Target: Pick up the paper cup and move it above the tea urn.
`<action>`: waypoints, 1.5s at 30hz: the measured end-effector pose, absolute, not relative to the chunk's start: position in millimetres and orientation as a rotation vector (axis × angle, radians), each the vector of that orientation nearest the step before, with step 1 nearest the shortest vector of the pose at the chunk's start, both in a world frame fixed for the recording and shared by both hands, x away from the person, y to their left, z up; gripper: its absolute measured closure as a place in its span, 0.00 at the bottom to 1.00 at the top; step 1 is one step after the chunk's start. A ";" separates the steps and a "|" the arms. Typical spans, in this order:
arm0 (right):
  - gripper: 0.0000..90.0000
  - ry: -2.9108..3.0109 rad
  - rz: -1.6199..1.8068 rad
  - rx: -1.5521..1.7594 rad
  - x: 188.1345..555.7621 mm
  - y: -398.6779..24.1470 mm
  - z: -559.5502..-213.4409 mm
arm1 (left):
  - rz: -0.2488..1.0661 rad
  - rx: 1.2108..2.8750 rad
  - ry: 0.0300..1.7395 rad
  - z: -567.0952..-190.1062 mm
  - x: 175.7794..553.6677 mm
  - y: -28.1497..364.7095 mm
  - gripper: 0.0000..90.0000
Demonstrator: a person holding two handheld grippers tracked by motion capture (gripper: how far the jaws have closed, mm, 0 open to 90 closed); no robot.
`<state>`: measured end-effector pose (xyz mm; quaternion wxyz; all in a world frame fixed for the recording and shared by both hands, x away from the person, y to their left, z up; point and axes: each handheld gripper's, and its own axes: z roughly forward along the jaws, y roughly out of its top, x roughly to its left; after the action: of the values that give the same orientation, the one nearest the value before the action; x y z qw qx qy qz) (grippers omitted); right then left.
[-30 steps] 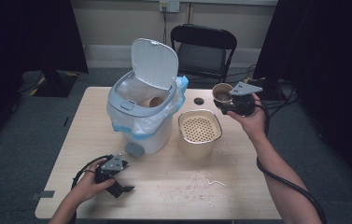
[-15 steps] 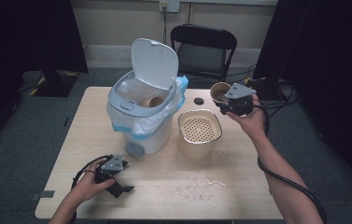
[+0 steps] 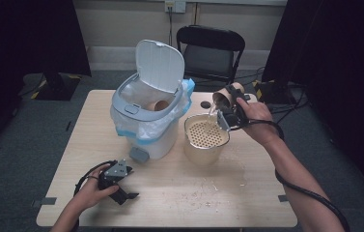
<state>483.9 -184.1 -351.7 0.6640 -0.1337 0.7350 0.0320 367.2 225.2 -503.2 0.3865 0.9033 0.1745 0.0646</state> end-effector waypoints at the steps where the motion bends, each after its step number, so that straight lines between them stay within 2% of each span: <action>1: 0.39 1.624 0.034 -0.333 482.8 -183.4 -353.9 | 0.166 2.299 0.445 -503.3 367.1 225.2 0.00; 4: 0.38 1.497 -0.082 -0.429 480.5 -182.5 -354.2 | 0.167 2.298 0.444 -503.3 367.2 225.2 0.00; 9: 0.38 1.505 -0.070 -0.423 479.7 -182.6 -348.5 | 0.166 2.299 0.443 -503.2 367.2 225.2 0.00; 21: 0.37 2.107 0.545 0.138 494.9 -192.8 -336.9 | 0.165 2.300 0.444 -503.2 367.2 225.2 0.00; 29: 0.37 2.210 0.983 0.484 504.6 -203.4 -326.9 | 0.165 2.299 0.445 -503.3 367.1 225.2 0.00; 45: 0.36 2.265 1.210 0.666 511.3 -212.9 -317.2 | 0.166 2.298 0.444 -503.2 367.2 225.2 0.00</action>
<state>511.3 -212.9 -317.2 0.2419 0.2437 0.8285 0.4424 367.2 225.2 -503.2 0.3870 0.9031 0.1743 0.0654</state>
